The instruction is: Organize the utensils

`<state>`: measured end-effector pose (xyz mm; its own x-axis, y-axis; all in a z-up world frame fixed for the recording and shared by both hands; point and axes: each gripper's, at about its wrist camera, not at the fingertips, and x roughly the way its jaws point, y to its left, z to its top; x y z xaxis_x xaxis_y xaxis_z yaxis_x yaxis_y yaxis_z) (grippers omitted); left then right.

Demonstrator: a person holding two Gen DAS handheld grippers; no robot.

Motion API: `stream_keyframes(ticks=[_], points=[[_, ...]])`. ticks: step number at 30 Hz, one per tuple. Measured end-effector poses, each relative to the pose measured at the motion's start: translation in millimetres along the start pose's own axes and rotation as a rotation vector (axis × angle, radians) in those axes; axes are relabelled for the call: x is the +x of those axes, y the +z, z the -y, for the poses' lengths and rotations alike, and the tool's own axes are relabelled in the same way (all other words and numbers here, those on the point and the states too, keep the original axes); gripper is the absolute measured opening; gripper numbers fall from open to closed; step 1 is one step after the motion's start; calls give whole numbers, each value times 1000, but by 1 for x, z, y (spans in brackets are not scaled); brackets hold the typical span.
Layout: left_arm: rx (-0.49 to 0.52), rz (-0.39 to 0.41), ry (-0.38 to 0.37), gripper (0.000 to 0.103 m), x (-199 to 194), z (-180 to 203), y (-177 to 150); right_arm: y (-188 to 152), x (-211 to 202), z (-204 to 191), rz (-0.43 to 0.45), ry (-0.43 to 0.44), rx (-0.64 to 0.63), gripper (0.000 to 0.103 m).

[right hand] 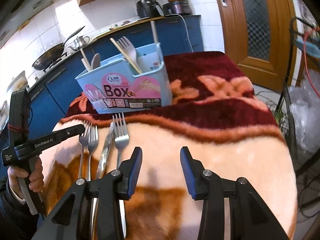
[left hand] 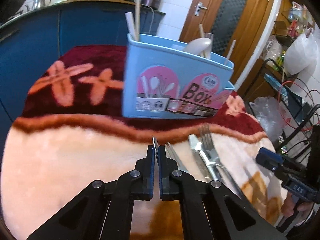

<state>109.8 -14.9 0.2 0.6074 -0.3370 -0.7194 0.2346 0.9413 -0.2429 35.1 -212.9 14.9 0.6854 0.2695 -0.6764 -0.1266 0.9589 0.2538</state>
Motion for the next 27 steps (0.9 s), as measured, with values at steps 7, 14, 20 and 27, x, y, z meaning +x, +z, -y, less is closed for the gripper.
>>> stream_keyframes(ticks=[7,14,20,27], points=[[-17,-34,29,5,-2,-20,1,15,14,-18,-42,18,-62,43],[-32,-75,53,13,7,-25,-4,29,45,-32,-123,32,-102,43],[-71,-72,-8,13,8,-32,-2,39,62,-37,-151,126,-88,43],[-108,-58,-76,13,8,-38,-1,46,83,-40,-180,191,-73,42]])
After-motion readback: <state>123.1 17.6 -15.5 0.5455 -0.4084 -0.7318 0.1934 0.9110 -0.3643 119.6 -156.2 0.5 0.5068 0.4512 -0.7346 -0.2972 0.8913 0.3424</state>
